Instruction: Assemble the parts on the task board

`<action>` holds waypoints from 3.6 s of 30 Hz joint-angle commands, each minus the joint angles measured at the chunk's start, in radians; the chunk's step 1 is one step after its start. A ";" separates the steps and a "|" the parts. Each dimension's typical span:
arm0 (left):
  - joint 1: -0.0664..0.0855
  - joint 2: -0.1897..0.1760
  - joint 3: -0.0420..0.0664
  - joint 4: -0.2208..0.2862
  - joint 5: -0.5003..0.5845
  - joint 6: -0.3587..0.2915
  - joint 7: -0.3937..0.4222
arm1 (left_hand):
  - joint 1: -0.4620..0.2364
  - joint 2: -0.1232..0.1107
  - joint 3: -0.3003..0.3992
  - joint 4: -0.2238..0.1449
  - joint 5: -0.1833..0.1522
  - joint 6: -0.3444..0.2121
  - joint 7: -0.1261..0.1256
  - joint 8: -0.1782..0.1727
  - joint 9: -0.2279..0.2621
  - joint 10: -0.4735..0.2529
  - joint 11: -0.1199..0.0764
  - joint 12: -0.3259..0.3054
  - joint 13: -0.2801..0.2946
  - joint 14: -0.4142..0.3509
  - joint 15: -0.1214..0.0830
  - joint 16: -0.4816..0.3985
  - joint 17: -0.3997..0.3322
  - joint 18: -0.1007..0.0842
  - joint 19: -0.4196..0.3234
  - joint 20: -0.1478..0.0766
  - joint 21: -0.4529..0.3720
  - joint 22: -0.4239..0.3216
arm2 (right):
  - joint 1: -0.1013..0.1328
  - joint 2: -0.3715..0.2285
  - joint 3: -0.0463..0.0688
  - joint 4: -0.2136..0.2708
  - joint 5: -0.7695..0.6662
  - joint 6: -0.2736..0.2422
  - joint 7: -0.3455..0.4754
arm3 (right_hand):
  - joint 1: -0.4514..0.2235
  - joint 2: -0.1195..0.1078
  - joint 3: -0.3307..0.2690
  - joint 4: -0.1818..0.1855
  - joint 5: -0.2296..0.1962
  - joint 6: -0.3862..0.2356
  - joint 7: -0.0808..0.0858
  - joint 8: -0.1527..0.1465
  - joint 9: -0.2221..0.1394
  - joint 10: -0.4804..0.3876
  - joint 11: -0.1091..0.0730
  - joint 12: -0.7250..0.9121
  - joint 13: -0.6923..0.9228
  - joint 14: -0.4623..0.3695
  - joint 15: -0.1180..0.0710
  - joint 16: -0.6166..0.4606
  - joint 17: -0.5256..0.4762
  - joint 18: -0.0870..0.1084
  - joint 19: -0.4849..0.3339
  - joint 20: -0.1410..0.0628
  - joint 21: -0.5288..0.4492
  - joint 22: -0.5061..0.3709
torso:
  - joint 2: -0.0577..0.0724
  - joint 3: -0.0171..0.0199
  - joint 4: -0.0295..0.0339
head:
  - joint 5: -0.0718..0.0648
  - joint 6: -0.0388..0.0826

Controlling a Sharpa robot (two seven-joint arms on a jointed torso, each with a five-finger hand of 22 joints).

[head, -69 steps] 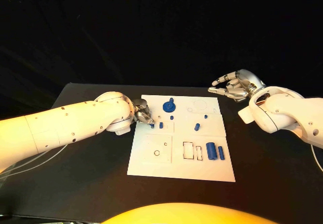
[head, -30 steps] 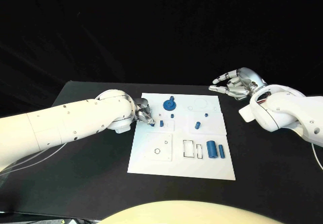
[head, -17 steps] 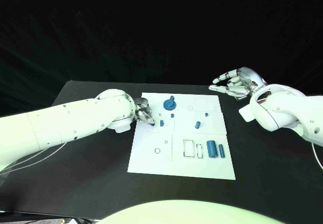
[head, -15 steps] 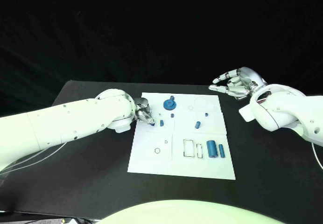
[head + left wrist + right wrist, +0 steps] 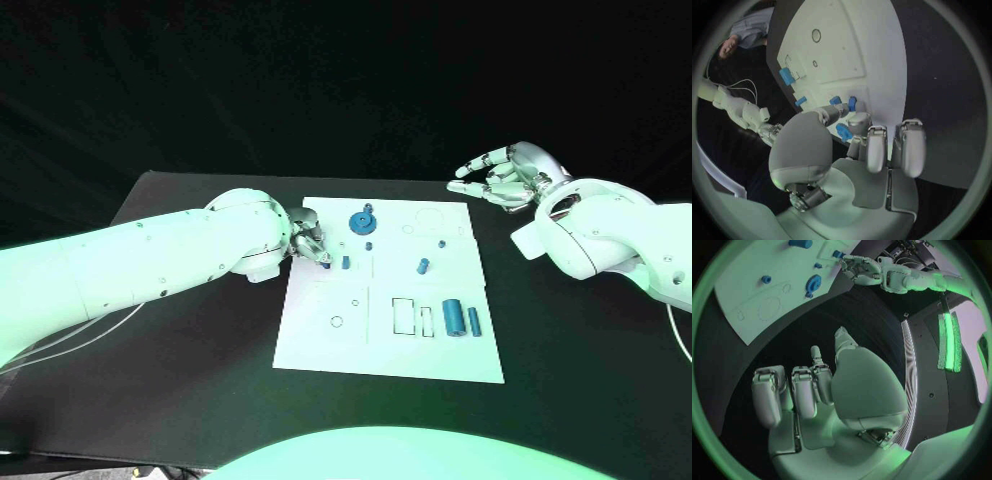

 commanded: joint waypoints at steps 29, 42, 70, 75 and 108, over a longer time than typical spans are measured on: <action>-0.003 0.014 -0.005 -0.023 0.001 0.022 -0.002 | -0.069 -0.008 -0.197 0.089 -0.027 0.056 -0.032 0.019 -0.085 0.004 -0.003 0.009 0.011 0.104 -0.011 0.003 0.263 -0.003 0.008 -0.011 -0.001 0.139 | 0.000 -0.004 0.000 0.002 0.043 0.000 0.021 | -0.029 -0.006 -0.028 0.005 -0.001 -0.009 -0.002 0.012 -0.003 -0.003 -0.003 -0.003 0.138 0.090 -0.007 -0.007 0.203 0.005 0.086 -0.006 -0.014 0.237 | 0.000 0.0002 0.0001 | 0.001 -0.003; -0.003 0.011 -0.005 -0.029 -0.004 0.018 -0.002 | -0.052 -0.021 -0.292 0.150 -0.029 0.058 -0.032 0.024 -0.106 0.005 -0.003 0.011 0.016 0.104 -0.011 0.003 0.263 -0.003 0.007 -0.012 -0.002 0.138 | 0.000 -0.005 0.000 0.002 0.043 -0.002 0.022 | -0.036 -0.007 -0.032 0.005 -0.001 -0.010 -0.002 0.013 -0.003 -0.003 -0.003 -0.003 0.138 0.089 -0.007 -0.008 0.200 0.005 0.084 -0.006 -0.016 0.235 | -0.001 -0.0005 -0.0005 | 0.002 -0.002; 0.009 -0.045 0.065 0.015 0.220 -0.092 0.055 | -0.037 -0.023 -0.418 0.174 -0.024 -0.046 0.010 -0.011 -0.150 -0.185 0.033 -0.227 -0.260 0.074 0.014 -0.049 0.181 0.029 -0.096 0.006 -0.095 0.016 | -0.001 -0.002 0.000 -0.008 0.038 -0.003 0.023 | -0.042 -0.005 -0.034 0.006 -0.001 -0.010 -0.002 0.014 -0.003 -0.003 -0.003 -0.002 0.139 0.089 -0.007 -0.008 0.200 0.005 0.085 -0.006 -0.016 0.236 | -0.001 0.0011 -0.0003 | 0.003 0.015; 0.014 -0.037 0.069 -0.008 0.234 -0.151 0.152 | 0.074 -0.015 -0.440 0.175 -0.016 -0.184 0.085 -0.068 -0.193 -0.363 0.105 -0.346 -0.349 -0.058 0.080 -0.213 -0.047 0.084 -0.300 0.061 -0.289 -0.206 | -0.001 -0.003 0.000 -0.010 0.035 -0.006 0.025 | -0.041 -0.002 -0.033 0.004 0.000 -0.010 -0.003 0.015 -0.004 -0.007 -0.004 -0.007 0.134 0.088 -0.007 -0.009 0.198 0.006 0.083 -0.006 -0.019 0.234 | 0.000 0.0011 -0.0014 | -0.005 0.023; 0.001 0.157 -0.010 -0.146 -0.251 -0.208 0.523 | 0.404 -0.100 -0.304 0.103 -0.019 -0.149 0.098 -0.185 -0.393 -0.545 0.165 -0.574 -0.660 -0.462 0.140 -0.422 -0.543 0.143 -0.582 0.125 -0.616 -0.479 | -0.002 0.013 0.000 -0.027 0.089 -0.048 0.131 | 0.093 0.036 0.002 0.000 0.000 -0.034 -0.003 0.086 -0.023 -0.462 -0.004 -0.775 -0.605 -0.229 -0.002 -0.716 -0.588 0.178 -0.293 -0.002 -1.141 -0.466 | 0.002 0.0007 -0.0003 | -0.040 0.048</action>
